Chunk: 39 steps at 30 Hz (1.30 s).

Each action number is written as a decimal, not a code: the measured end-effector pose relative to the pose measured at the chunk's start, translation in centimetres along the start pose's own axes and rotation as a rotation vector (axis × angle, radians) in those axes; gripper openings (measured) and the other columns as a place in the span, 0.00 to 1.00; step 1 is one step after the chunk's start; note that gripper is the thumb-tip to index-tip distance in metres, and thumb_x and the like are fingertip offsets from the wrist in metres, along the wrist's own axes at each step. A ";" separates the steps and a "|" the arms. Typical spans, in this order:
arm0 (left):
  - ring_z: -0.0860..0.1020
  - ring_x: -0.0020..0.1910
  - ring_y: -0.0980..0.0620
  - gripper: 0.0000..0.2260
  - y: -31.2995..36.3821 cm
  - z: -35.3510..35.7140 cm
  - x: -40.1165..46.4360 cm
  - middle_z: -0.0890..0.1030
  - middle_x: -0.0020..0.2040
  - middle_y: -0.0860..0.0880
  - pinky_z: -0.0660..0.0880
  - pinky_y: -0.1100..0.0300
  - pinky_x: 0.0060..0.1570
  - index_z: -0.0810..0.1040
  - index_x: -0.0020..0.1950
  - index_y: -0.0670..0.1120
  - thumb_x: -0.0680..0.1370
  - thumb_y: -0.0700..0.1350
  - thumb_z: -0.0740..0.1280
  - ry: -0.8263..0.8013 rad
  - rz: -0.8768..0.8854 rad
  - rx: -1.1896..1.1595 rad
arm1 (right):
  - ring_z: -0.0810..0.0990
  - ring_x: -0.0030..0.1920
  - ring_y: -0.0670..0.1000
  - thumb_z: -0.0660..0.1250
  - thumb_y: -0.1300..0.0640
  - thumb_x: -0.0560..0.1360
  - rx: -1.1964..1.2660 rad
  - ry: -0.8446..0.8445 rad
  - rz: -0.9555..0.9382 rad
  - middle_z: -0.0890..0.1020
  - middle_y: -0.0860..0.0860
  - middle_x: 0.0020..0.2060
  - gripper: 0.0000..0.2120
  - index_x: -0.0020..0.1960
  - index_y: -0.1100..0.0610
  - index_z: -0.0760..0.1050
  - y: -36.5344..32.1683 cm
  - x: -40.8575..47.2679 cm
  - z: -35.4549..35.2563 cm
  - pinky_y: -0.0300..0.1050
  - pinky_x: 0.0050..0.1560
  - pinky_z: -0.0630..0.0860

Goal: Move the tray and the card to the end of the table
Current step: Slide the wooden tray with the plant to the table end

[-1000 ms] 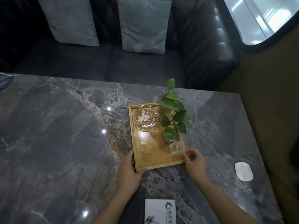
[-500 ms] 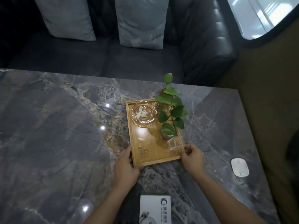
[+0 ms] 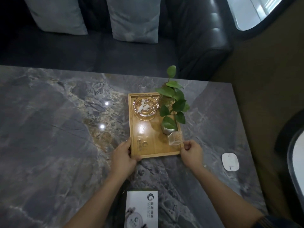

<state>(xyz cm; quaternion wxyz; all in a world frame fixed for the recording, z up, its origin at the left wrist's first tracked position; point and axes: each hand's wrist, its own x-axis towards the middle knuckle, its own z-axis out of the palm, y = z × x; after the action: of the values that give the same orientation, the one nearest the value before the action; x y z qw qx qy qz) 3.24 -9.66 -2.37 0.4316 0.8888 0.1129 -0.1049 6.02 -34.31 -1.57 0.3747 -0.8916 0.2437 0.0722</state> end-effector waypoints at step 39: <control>0.80 0.49 0.46 0.30 11.8 13.4 1.5 0.83 0.51 0.49 0.77 0.50 0.51 0.77 0.65 0.51 0.65 0.44 0.81 -0.055 0.110 0.135 | 0.79 0.36 0.50 0.64 0.70 0.71 0.079 -0.030 0.119 0.80 0.50 0.33 0.09 0.42 0.57 0.78 9.5 7.9 -12.9 0.36 0.30 0.70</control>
<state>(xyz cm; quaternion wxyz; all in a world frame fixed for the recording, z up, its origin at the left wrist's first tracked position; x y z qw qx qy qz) 6.92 -27.23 -2.13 0.3789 0.9175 0.0447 -0.1128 7.54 -52.06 -0.86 0.4083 -0.8588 0.2935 0.0979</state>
